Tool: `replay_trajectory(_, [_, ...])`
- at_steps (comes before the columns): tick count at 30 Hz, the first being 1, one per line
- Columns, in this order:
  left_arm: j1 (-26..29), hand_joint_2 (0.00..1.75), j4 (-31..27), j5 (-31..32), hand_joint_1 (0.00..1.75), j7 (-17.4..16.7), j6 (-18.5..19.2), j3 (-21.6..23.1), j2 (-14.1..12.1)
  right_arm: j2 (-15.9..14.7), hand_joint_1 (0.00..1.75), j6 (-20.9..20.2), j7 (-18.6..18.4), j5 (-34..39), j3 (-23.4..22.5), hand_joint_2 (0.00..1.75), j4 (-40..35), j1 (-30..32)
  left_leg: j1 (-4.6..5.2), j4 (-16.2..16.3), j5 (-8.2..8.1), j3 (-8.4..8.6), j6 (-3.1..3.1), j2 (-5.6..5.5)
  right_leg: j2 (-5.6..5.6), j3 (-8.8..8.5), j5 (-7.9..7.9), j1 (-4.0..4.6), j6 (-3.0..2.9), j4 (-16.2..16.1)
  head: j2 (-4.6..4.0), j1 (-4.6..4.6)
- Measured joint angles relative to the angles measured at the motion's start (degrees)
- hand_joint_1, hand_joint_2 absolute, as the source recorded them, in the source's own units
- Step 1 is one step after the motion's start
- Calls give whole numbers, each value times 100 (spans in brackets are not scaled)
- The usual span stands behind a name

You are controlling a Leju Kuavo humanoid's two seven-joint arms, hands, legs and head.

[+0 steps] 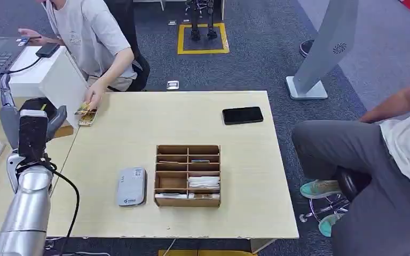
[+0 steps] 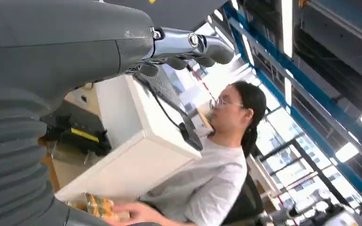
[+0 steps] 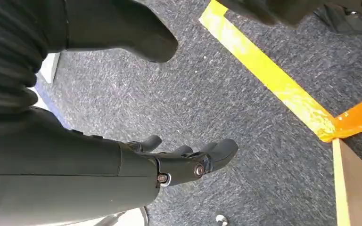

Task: Pass the card to the sensor for recognition and then transmit it.

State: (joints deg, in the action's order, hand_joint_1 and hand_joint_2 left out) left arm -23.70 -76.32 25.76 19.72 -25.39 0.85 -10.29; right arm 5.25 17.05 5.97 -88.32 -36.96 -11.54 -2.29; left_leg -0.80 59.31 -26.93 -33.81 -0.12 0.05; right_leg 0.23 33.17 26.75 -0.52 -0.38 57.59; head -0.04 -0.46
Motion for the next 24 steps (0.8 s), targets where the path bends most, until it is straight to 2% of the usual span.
replay_trajectory(2, [283,175,-275,-216,0,153,345,-4,-52,-9,0,44,15,59,-2,175,0,26,1,-1,-3,-1,-1,4,4,0,0,-1,0,0,0,-2])
replay_trajectory(6, [1374,175,-1353,-83,0,670,1075,37,-190,-35,0,48,44,203,-54,175,0,104,3,-1,-24,7,-6,28,32,5,8,-2,4,-1,0,-2])
replay_trajectory(9, [2154,175,-2124,97,0,773,1123,234,-210,-57,0,46,35,236,-101,175,0,173,3,0,-31,0,2,21,23,7,21,-3,19,-5,0,2])
replay_trajectory(12, [2458,175,-2516,86,0,773,1201,301,-245,-66,0,35,7,236,-142,175,0,169,4,-1,-32,0,4,20,20,5,21,-3,19,-5,0,2])
replay_trajectory(14, [2635,175,-2741,231,0,963,1398,434,-271,-68,0,6,-61,232,-162,175,0,172,4,-1,-32,2,4,20,20,3,21,-3,18,-5,0,0])
replay_trajectory(16, [2854,175,-2945,966,0,1071,1240,750,-289,-70,0,-24,-74,205,-175,175,0,189,4,-1,-32,4,4,20,21,2,20,-3,18,-5,0,0])
replay_trajectory(18, [2994,175,-2995,1857,0,1075,807,1279,-321,-72,0,-4,-28,199,-177,175,-2,190,5,0,-32,3,4,18,19,2,20,-4,19,-5,0,2])
replay_trajectory(22, [3037,175,-2938,2379,0,900,117,2346,-354,-72,0,79,109,210,-210,175,-4,145,8,0,-32,3,5,16,17,0,20,-8,19,-5,0,2])
replay_trajectory(24, [3041,175,-2820,2482,0,806,-69,2763,-359,-76,0,85,74,205,-221,175,-7,133,8,0,-32,3,5,16,17,0,20,-8,19,-5,0,2])
